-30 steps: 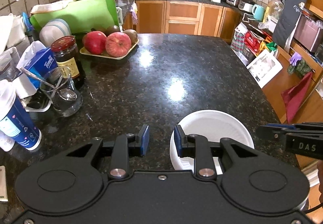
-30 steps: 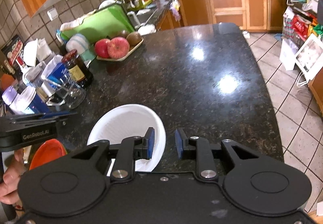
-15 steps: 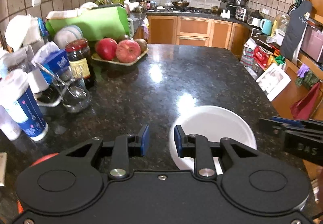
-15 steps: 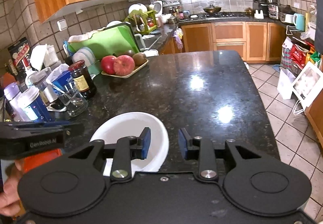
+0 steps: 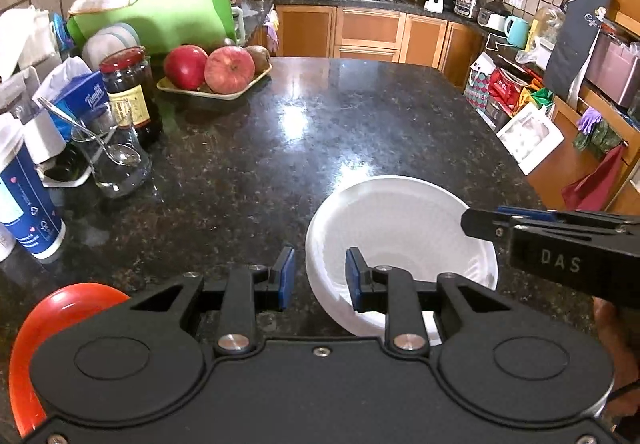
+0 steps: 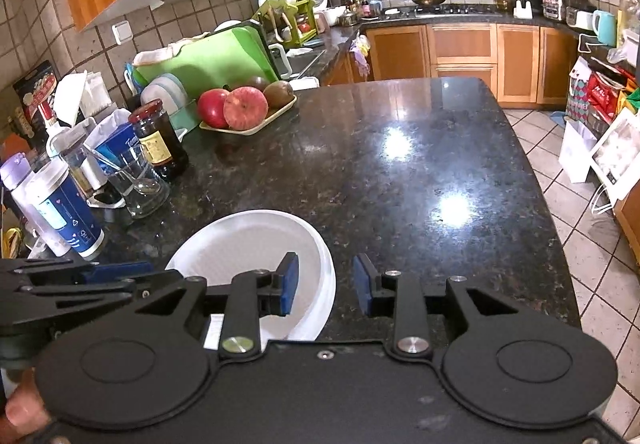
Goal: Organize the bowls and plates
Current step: 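Carry the nested white bowls with both tools toward the orange plate stack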
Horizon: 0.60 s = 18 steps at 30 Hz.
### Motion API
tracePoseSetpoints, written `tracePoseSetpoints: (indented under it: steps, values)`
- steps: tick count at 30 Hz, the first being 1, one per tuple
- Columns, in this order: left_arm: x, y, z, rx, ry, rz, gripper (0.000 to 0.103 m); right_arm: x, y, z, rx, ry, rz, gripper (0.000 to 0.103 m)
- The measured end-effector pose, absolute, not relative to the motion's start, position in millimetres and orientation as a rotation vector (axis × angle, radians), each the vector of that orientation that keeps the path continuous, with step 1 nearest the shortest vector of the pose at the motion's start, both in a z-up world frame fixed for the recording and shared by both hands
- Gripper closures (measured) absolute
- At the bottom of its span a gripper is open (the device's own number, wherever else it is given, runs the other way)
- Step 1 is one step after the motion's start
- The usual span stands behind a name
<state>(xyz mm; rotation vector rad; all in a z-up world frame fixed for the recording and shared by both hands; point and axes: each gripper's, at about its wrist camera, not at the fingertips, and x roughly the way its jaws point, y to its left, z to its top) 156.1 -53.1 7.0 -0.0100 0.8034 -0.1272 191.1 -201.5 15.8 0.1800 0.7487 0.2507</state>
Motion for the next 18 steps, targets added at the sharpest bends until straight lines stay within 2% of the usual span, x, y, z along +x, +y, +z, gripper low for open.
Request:
tracePoseSetpoints:
  steps: [18]
  values:
    - [175, -54, -13, -0.056, 0.897, -0.096, 0.068, 208, -195, -4, 0.161, 0.817, 0.285, 0.071]
